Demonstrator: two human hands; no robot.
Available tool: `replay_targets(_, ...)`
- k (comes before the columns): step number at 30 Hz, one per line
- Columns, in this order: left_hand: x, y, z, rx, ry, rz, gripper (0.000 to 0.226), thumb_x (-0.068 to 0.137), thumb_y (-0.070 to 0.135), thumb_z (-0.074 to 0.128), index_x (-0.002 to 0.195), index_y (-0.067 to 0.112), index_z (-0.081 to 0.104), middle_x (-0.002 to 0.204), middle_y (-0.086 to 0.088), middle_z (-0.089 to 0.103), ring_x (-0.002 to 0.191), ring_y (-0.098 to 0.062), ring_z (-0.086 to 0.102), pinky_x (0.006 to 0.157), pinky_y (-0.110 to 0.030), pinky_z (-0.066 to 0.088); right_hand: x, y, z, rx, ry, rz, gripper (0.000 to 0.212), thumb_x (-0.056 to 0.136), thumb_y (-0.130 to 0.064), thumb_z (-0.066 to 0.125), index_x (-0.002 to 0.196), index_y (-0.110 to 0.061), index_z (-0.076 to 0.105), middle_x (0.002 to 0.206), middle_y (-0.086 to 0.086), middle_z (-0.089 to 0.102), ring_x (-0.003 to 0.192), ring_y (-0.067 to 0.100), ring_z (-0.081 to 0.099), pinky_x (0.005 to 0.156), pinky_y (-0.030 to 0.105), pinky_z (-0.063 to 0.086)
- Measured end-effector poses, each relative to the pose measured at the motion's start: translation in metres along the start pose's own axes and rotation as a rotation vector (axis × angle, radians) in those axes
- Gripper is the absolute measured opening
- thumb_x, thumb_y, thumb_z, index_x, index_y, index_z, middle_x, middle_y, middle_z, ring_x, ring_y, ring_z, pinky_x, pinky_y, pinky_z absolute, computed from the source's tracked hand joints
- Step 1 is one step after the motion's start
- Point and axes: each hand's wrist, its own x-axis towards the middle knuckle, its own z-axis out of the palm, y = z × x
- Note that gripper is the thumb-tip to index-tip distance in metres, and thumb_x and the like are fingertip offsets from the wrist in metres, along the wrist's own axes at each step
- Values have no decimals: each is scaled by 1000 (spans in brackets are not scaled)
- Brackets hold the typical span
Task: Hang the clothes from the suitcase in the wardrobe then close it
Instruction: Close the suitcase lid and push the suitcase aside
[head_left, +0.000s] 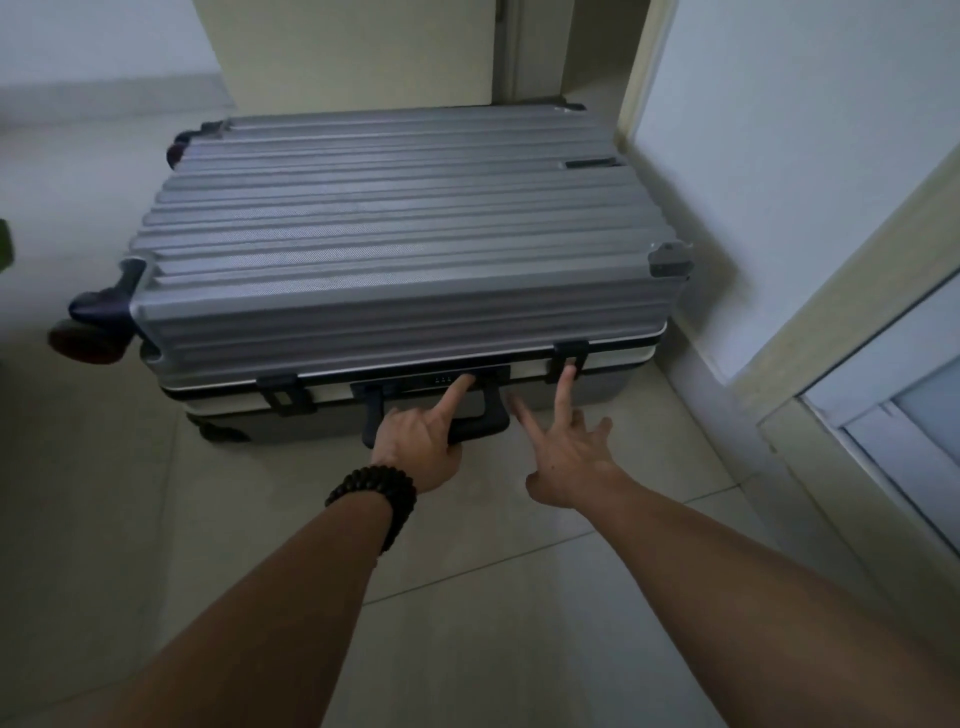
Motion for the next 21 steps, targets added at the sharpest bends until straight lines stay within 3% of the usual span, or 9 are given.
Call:
replay_targets(4,-1,1,-9,-23,-42,15,81,92,66,36,153,32,-6,99,-6,70,85,-27,67,79,-36,45,-8,8,-2,-11,80,-33,110,84,-27,64,145,-39,-25,138,26,-52,134,44,33,108,61,28)
replay_targets(6,-1,1,-12,-17,-87,19,80,93,66,34,153,32,-7,106,-9,70,90,-27,67,81,-37,45,-15,11,-11,-10,138,-56,103,85,-24,60,147,-37,-21,150,26,-36,125,40,44,103,54,33)
replay_targets(9,1,-5,-19,47,-128,62,76,97,51,39,153,31,-10,121,-9,64,104,-28,62,96,-42,41,-23,19,-31,49,255,-47,90,87,-24,54,151,-30,-9,160,19,-1,124,38,44,102,48,36)
replay_targets(13,6,-3,-49,53,116,152,66,92,33,47,151,24,18,129,-9,52,115,-30,52,94,-42,45,-23,27,-62,83,484,-68,80,82,-25,59,151,-19,18,141,14,34,118,35,45,92,46,42)
replay_targets(16,13,14,-81,54,394,167,60,83,24,52,142,22,38,125,-9,49,111,-31,48,85,-45,45,-12,31,-91,83,635,-87,74,73,-23,67,142,-17,38,128,14,43,112,35,47,87,45,45)
replay_targets(18,16,26,-101,58,434,81,72,80,26,54,147,28,28,138,-13,33,122,-36,38,89,-53,42,-9,33,-106,112,683,-107,71,72,-20,67,138,-20,41,126,14,42,113,34,45,89,46,46)
replay_targets(21,27,36,-113,19,309,-80,88,85,34,53,151,37,-6,155,-12,0,140,-47,6,105,-66,25,-5,33,-115,125,698,-47,80,65,-21,74,139,-23,42,137,18,39,119,37,40,95,51,44)
